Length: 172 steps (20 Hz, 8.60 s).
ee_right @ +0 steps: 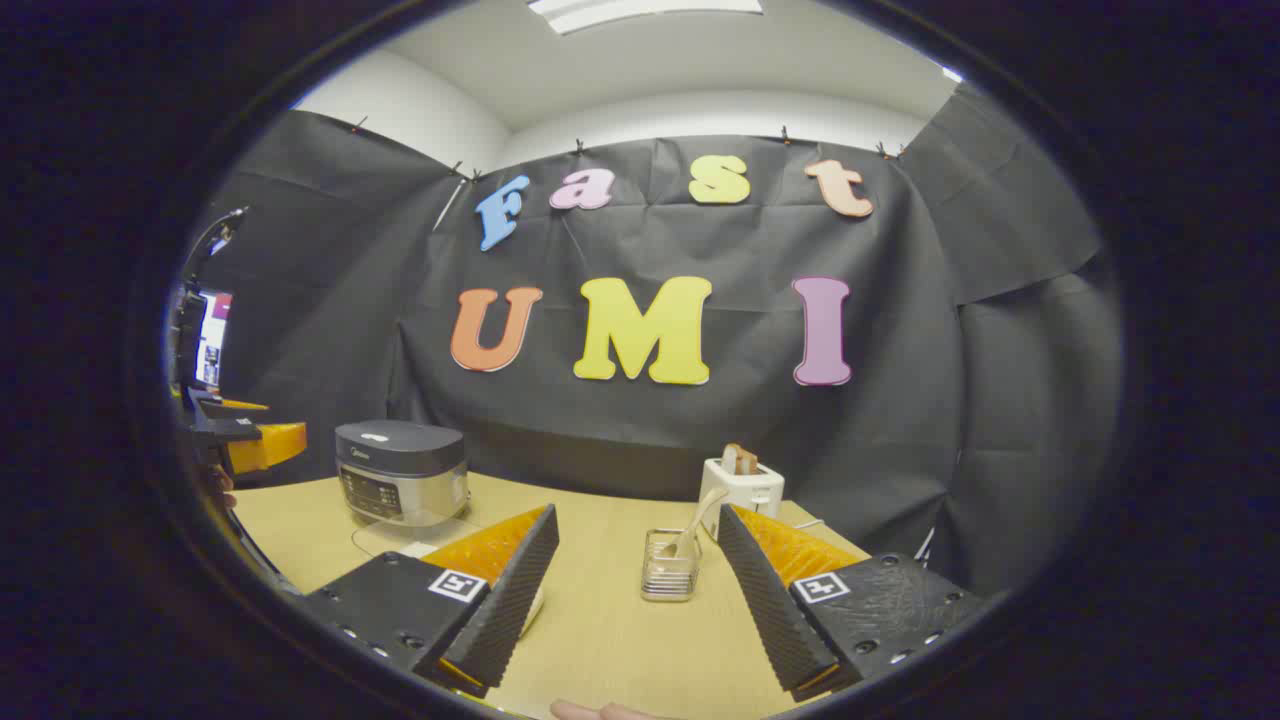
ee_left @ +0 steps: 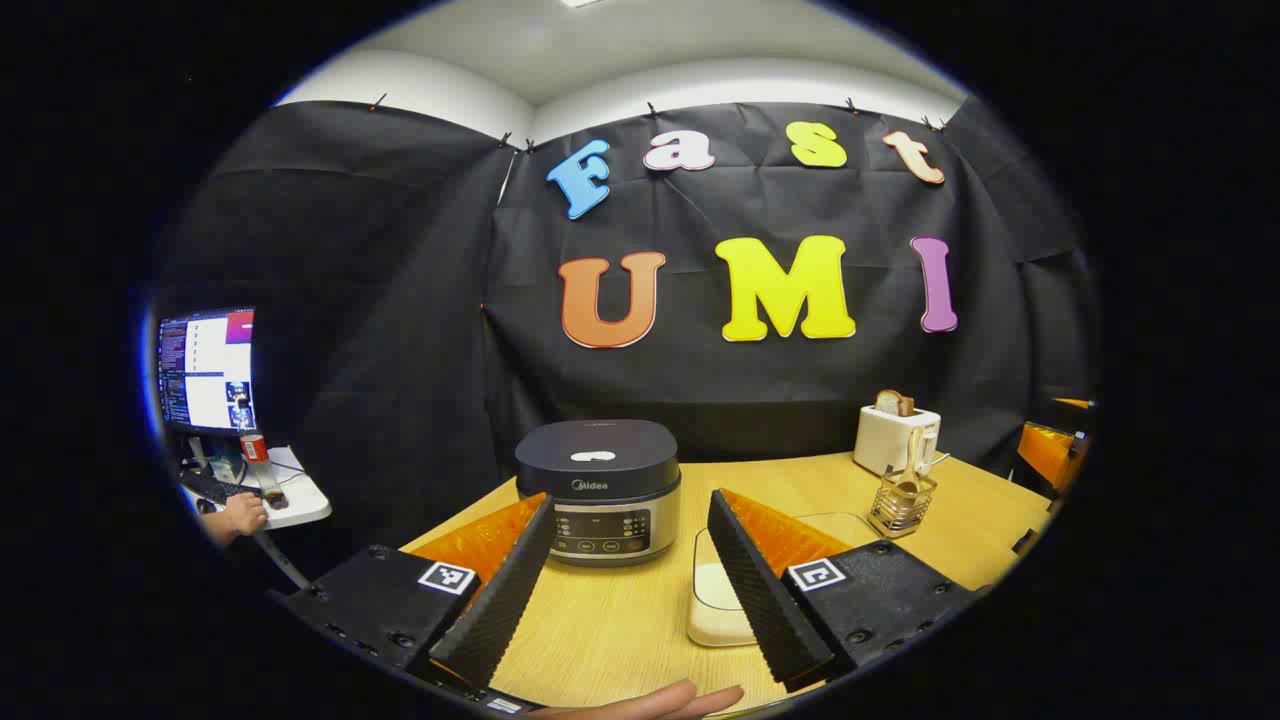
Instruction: Close the left gripper, press the button to open the rice cooker; take a wooden spoon from the chopstick holder with the right hand, scoop a spoonful of rice and pour it into the rice cooker, then put the wooden spoon back into the chopstick holder.
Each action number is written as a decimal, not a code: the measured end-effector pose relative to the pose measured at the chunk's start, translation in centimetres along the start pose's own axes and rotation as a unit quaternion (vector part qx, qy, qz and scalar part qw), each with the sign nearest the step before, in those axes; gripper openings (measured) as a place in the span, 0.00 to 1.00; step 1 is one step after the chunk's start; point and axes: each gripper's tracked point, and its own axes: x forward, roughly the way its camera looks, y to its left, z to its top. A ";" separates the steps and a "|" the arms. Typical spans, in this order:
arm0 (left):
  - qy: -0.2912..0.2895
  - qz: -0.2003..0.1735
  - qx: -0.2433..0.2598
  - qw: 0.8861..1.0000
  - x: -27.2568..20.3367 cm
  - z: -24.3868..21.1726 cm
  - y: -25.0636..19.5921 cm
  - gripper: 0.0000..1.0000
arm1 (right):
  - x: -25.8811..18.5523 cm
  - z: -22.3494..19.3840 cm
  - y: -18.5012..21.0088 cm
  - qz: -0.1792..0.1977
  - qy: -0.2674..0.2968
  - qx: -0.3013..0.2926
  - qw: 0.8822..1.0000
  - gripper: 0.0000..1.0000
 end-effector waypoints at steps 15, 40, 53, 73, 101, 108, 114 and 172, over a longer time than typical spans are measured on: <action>0.022 0.012 -0.008 1.000 0.3 0.8 2.6 0.97 | -0.1 1.0 -3.6 -0.028 -0.005 0.015 0.999 0.94; 0.207 -0.018 0.009 0.978 21.1 -2.3 4.2 0.02 | -2.0 3.6 -12.5 -0.092 -0.040 0.136 0.986 0.95; 0.240 0.006 0.033 0.970 21.5 -3.8 4.4 0.03 | -1.5 2.9 -12.3 -0.089 -0.025 0.127 0.988 0.95; 0.099 0.020 0.005 0.995 20.2 4.2 4.4 0.39 | -0.8 1.5 -7.8 -0.054 0.003 0.084 0.995 0.95; 0.020 -0.048 -0.020 0.998 3.4 -2.2 -0.9 1.00 | 10.1 -6.3 -3.1 0.003 0.109 0.079 0.991 0.91; 0.004 -0.066 -0.012 0.998 1.9 -0.9 -1.1 1.00 | 20.7 -7.3 -3.6 -0.007 0.137 0.069 0.988 0.95; 0.002 -0.053 -0.025 0.998 2.1 -0.9 1.0 1.00 | 28.1 -9.2 -5.1 -0.037 0.170 0.089 0.981 0.95; 0.005 -0.093 -0.035 0.995 1.6 -0.7 1.4 1.00 | 17.2 6.0 9.2 0.063 0.123 -0.047 0.989 0.00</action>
